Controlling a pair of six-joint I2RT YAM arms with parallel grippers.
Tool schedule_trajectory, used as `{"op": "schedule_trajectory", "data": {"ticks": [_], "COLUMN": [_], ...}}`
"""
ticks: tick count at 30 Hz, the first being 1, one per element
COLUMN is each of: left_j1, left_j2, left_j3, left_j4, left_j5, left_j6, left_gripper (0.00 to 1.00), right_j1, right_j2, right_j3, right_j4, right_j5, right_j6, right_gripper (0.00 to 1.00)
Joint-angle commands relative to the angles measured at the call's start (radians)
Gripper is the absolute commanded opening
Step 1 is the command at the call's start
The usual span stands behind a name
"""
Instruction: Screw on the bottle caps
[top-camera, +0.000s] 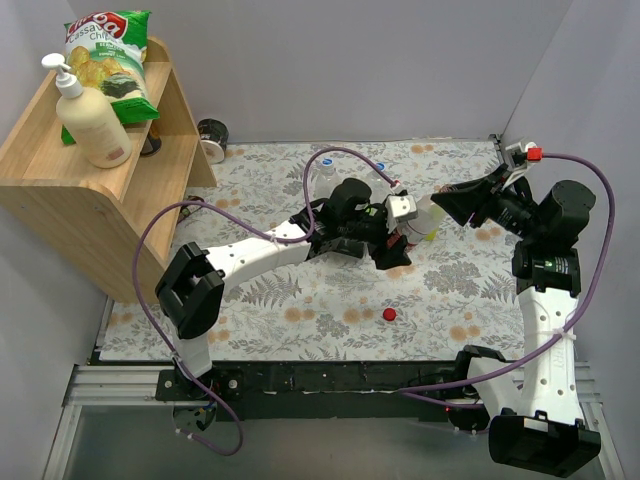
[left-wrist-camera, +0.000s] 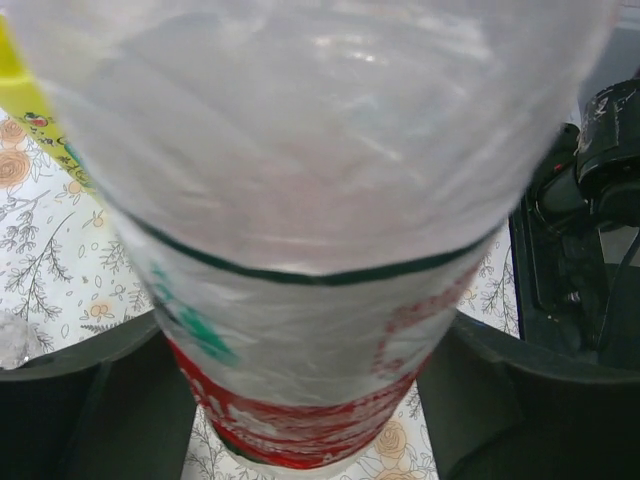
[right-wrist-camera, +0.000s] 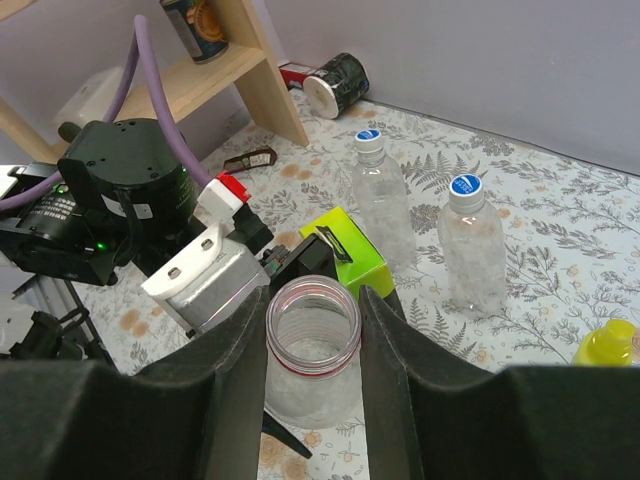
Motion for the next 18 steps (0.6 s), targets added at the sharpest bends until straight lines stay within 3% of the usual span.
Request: {"op": "schedule_trajectory", "data": {"ticks": [1, 4, 5, 7, 10, 11, 13, 14, 16, 18], "left_j1": [0.003, 0.004, 0.004, 0.012, 0.032, 0.042, 0.087, 0.126, 0.17, 0.234], "left_j2": [-0.039, -0.038, -0.039, -0.036, -0.053, -0.061, -0.096, -0.108, -0.139, -0.188], "left_j3": [0.019, 0.012, 0.01, 0.007, 0.009, 0.01, 0.012, 0.012, 0.009, 0.004], "left_j4": [0.035, 0.035, 0.036, 0.038, 0.036, 0.032, 0.012, -0.002, -0.042, -0.068], "left_j5": [-0.002, 0.01, 0.013, 0.013, 0.016, 0.016, 0.025, 0.044, 0.061, 0.073], "left_j6": [-0.004, -0.002, -0.002, -0.011, -0.025, -0.027, -0.022, -0.019, -0.015, -0.015], "left_gripper": [0.65, 0.56, 0.47, 0.44, 0.42, 0.42, 0.42, 0.42, 0.38, 0.27], "right_j1": [0.005, 0.004, 0.005, 0.004, 0.005, 0.004, 0.004, 0.005, 0.005, 0.004], "right_j2": [-0.017, -0.017, -0.015, -0.012, -0.003, 0.0, 0.02, 0.031, 0.075, 0.109], "right_j3": [-0.019, -0.017, -0.013, -0.009, 0.026, 0.047, 0.156, 0.199, 0.297, 0.329], "right_j4": [0.035, 0.024, 0.022, 0.016, -0.019, -0.039, -0.109, -0.152, -0.171, -0.172], "right_j5": [-0.001, 0.0, -0.006, -0.021, -0.069, -0.078, -0.052, -0.014, -0.012, -0.061], "right_j6": [0.008, 0.005, 0.002, -0.011, -0.075, -0.103, -0.172, -0.187, -0.199, -0.225], "right_gripper": [0.01, 0.01, 0.01, 0.03, 0.33, 0.48, 0.63, 0.76, 0.78, 0.77]}}
